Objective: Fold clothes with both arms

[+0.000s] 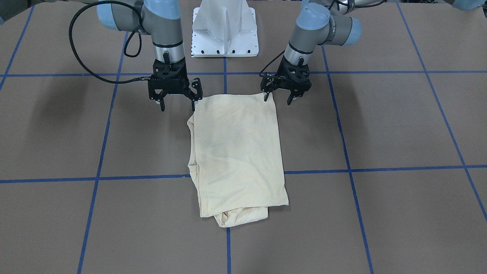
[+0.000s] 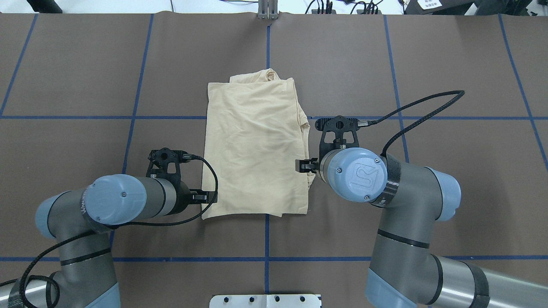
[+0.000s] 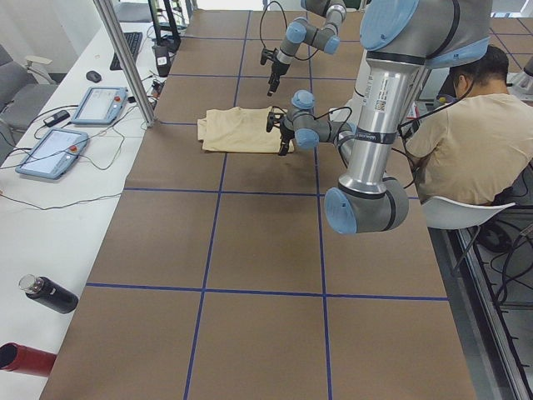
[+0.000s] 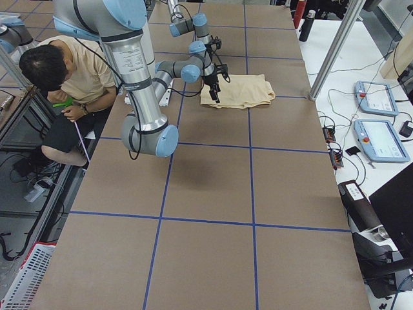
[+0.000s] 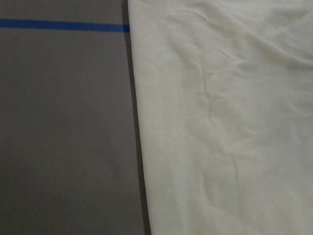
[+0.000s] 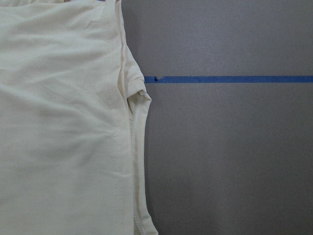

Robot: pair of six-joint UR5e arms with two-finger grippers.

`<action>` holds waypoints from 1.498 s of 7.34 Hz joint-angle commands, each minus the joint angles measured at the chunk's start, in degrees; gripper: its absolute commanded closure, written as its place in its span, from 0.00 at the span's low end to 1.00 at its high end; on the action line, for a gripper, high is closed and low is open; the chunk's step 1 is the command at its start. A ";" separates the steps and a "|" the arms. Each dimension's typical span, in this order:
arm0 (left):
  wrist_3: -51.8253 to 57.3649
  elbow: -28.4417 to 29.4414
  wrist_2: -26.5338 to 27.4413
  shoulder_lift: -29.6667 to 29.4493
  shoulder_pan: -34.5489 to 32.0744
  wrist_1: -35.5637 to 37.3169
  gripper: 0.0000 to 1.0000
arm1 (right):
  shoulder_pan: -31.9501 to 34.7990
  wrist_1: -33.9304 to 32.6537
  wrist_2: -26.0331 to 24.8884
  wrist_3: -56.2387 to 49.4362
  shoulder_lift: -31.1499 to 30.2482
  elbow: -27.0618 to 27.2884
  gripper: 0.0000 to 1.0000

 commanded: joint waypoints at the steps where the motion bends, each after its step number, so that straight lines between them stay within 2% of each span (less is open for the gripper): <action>1: -0.53 -0.10 -0.10 -0.05 1.35 0.63 0.37 | -0.13 0.00 0.07 -0.22 -0.18 0.04 0.00; 6: -0.53 0.86 -0.28 -1.37 2.40 0.80 0.41 | -0.22 0.00 -0.02 -0.31 -0.18 0.04 0.00; 11: -0.53 0.95 -0.36 -1.46 3.63 0.80 0.41 | -0.40 0.00 -0.02 -0.31 -0.27 0.04 0.00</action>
